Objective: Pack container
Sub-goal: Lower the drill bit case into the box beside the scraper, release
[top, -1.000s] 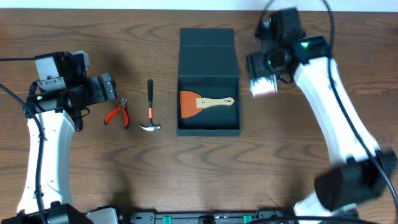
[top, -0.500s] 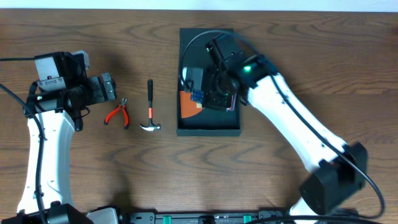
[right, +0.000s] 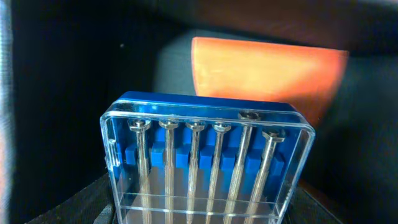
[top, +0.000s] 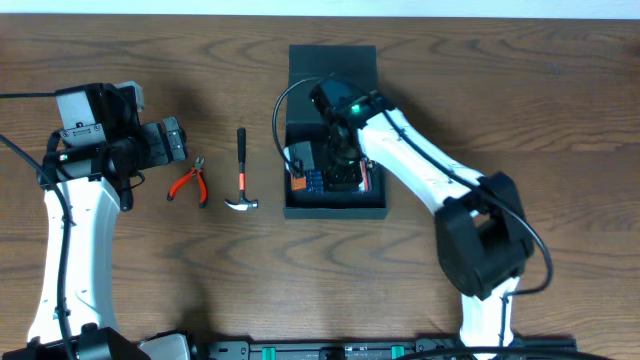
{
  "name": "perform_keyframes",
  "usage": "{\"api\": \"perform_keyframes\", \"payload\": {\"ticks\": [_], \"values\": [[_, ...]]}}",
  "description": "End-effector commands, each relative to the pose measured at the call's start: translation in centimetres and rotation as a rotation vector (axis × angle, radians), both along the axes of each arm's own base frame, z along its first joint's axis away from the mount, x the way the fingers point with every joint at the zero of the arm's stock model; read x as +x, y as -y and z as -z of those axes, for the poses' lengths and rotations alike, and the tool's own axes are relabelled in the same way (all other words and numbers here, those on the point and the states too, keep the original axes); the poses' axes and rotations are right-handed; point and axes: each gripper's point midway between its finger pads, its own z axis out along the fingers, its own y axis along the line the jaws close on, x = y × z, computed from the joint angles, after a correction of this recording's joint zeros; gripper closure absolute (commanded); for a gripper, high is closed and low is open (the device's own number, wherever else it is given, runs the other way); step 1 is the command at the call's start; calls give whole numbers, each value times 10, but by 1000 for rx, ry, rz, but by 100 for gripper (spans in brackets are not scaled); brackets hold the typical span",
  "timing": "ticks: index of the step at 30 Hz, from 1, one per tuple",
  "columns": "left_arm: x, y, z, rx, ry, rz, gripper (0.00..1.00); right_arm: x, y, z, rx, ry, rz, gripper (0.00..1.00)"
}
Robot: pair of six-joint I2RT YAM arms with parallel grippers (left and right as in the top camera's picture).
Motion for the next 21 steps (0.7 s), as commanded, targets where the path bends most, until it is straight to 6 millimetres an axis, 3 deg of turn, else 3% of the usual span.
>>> {"api": "perform_keyframes", "payload": {"ticks": [1,4,8,9,11,12,13,14,21], "values": [[4,0,-5,-2,12,10,2,-15,-7,13,-5,-59,-49,99],[4,0,-5,-2,12,10,2,-27,-3,15,-41,-94,-59,99],[4,0,-5,-2,13,10,2,-25,8,10,-140,-32,-75,97],[4,0,-5,-2,12,10,2,-23,11,7,-169,-6,-73,89],[4,0,-5,-2,12,10,2,-17,14,-3,-208,53,-46,51],[4,0,-5,-2,13,10,2,-14,15,-9,-217,80,-29,39],[4,0,-5,-2,13,10,2,-9,16,-16,-224,109,-7,7],[4,0,-5,-2,13,10,2,-6,17,-22,-227,133,15,1],[4,0,-5,-2,12,10,2,32,31,-87,-152,325,432,1]]}}
